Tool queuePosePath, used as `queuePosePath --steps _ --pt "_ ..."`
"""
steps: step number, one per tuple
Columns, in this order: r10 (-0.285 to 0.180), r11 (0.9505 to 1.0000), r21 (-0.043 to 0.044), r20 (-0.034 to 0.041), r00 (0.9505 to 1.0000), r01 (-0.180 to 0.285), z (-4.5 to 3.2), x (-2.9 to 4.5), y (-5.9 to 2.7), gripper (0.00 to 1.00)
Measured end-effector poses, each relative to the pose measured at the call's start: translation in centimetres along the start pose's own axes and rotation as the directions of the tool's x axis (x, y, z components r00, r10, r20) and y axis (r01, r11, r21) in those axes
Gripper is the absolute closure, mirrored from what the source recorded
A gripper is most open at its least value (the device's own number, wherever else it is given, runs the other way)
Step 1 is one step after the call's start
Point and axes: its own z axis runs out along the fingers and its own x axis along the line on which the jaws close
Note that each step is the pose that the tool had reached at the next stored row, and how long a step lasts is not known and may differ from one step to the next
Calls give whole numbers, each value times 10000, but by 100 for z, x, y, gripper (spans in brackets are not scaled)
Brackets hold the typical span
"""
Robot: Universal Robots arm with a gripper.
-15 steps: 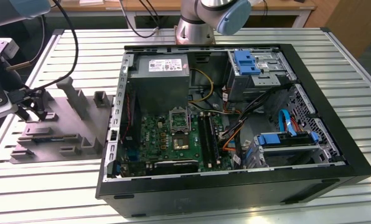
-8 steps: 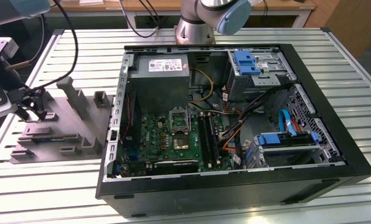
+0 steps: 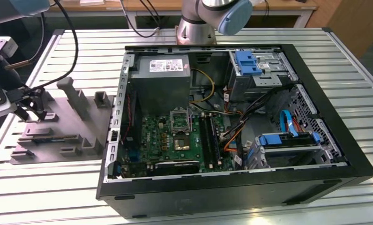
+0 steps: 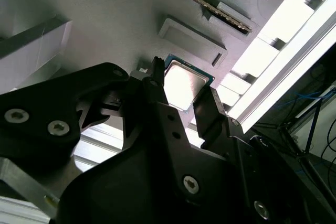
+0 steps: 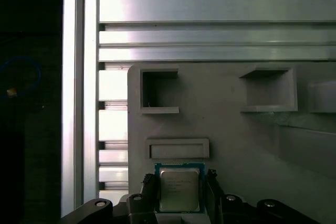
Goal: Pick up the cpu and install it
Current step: 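Pick up the cpu and move it towards the insertion slot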
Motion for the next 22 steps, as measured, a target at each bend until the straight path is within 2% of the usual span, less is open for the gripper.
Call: queuePosePath --steps 22 --pt "0 10000 1 -1 10000 0 -51 0 3 53"
